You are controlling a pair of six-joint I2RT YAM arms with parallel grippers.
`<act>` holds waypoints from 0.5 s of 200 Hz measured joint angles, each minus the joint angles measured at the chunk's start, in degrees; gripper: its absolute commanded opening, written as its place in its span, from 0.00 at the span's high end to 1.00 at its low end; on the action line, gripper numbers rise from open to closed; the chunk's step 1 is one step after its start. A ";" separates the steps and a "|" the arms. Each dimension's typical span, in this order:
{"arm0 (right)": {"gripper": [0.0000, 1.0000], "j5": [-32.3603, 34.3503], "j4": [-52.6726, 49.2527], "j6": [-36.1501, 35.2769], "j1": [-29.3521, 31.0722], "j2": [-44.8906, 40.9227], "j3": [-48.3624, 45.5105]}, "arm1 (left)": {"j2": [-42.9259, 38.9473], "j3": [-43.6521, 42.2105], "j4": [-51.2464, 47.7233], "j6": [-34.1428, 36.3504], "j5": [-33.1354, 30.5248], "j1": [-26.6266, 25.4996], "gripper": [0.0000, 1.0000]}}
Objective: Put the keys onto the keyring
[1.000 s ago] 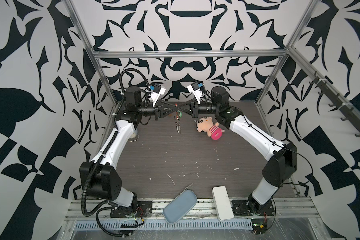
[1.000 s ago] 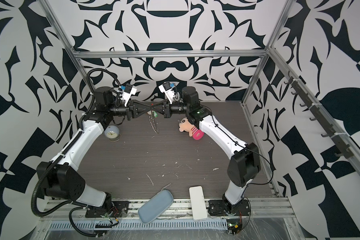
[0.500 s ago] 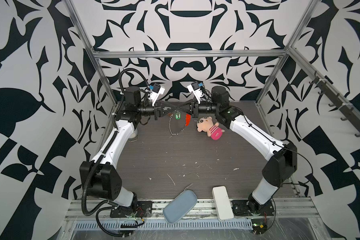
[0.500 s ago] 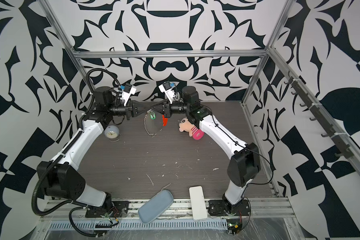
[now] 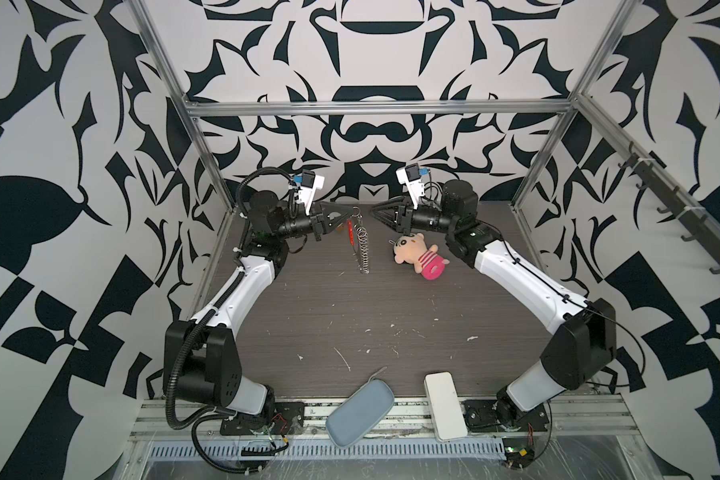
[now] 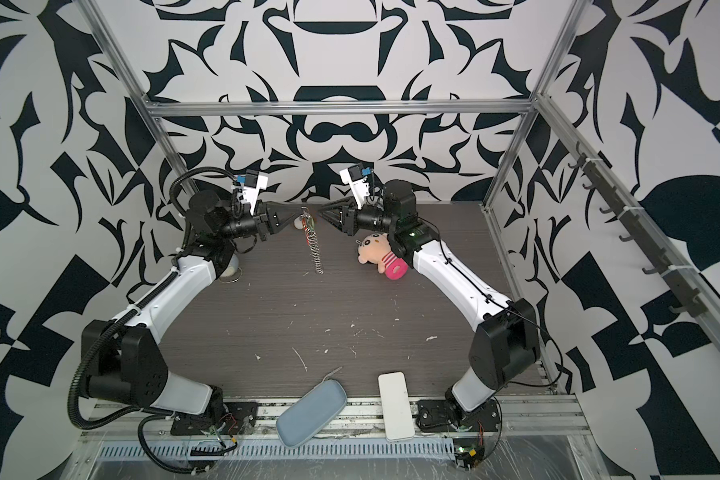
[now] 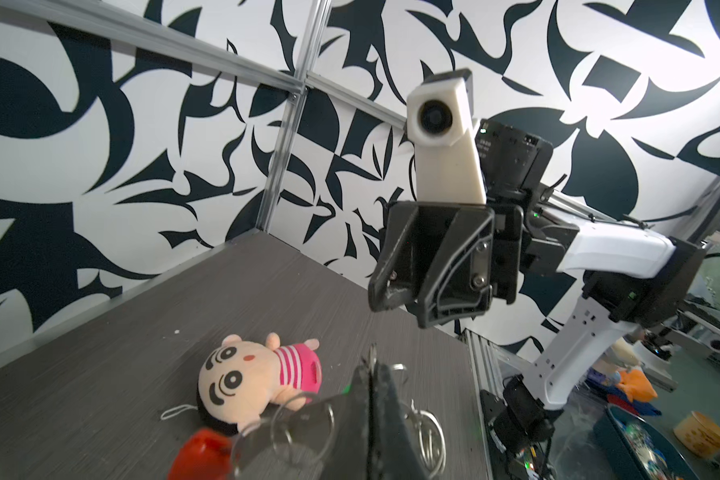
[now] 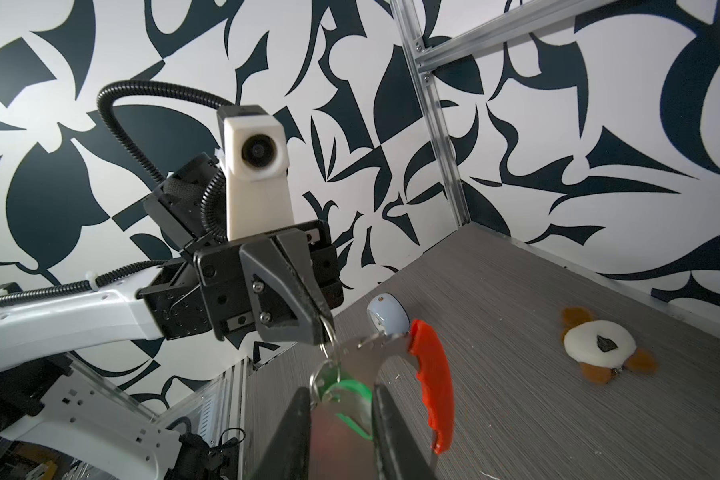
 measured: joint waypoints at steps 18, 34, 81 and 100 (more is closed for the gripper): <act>0.67 -1.11 1.53 1.05 0.02 1.18 0.24 | -0.11 -0.04 4.09 -2.51 -1.64 -0.48 1.00; 0.67 -2.95 4.20 3.41 0.02 3.10 0.96 | -0.33 -0.31 7.19 -4.07 -3.08 -0.94 1.00; 0.67 -6.47 13.07 11.17 0.17 7.10 1.92 | -0.26 -1.77 14.12 -8.90 -5.66 -1.11 1.00; 0.67 -7.28 15.41 13.49 0.42 8.52 2.84 | 0.02 -1.79 17.75 -11.23 -5.68 -1.33 1.00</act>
